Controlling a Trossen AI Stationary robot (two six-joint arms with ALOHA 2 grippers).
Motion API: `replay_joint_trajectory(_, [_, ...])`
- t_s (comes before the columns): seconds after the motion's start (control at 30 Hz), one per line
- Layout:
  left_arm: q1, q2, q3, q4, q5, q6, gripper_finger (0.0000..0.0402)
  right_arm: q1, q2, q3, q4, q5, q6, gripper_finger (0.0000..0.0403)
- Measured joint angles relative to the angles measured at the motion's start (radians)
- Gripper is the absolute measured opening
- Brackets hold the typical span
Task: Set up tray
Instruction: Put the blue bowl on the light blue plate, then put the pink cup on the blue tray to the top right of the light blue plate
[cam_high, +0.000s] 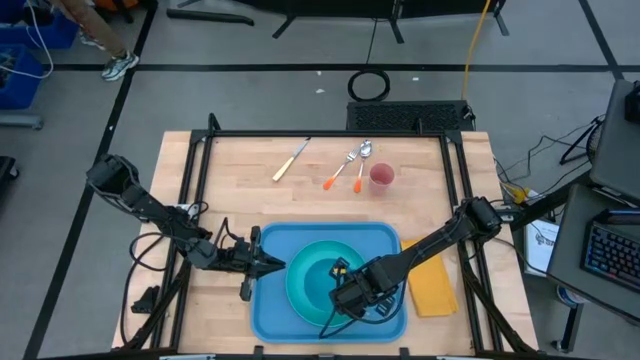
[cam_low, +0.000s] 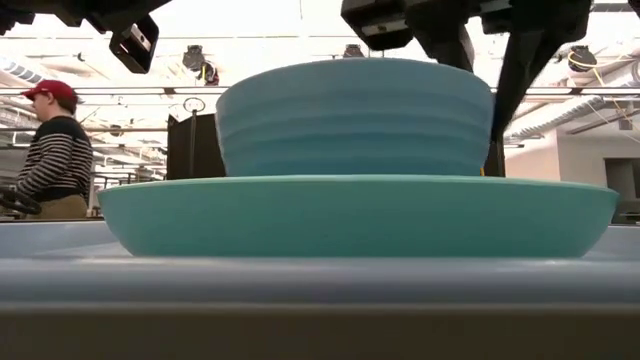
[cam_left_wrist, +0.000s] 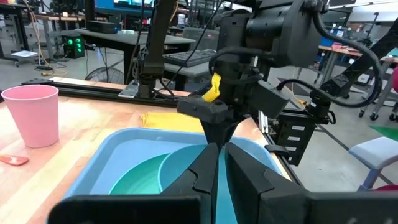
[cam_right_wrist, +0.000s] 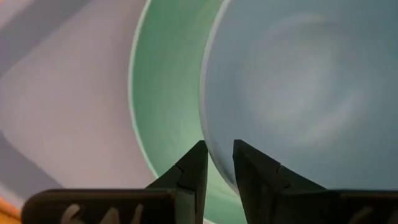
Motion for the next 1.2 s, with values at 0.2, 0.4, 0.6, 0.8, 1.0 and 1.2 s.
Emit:
replay_joint_trajectory(0.2, [0.0,0.0,0.0,-0.002,0.0,-0.002,0.0033,0.012,-0.031,0.0,0.019,0.001,-0.016,0.0071])
replay_joint_trajectory(0.4, [0.0,0.0,0.0,-0.002,0.001,-0.001,0.0033,0.016,-0.073,0.0,0.012,0.021,0.031,0.0071])
replay_joint_trajectory(0.6, [0.0,0.0,0.0,-0.002,0.002,-0.004,0.0033,0.003,-0.122,0.0,0.004,0.078,0.107,0.0071])
replay_joint_trajectory(0.8, [0.0,0.0,0.0,-0.008,0.002,-0.013,0.0033,-0.046,-0.176,0.0,-0.072,0.084,0.188,0.0071])
replay_joint_trajectory(1.0, [-0.001,0.003,0.0,-0.01,0.002,-0.013,0.0033,-0.139,-0.226,0.0,-0.151,0.085,0.243,0.0071])
replay_joint_trajectory(1.2, [-0.001,0.003,0.0,-0.01,0.002,-0.019,0.0033,-0.25,-0.283,-0.032,-0.182,0.08,0.254,0.0071])
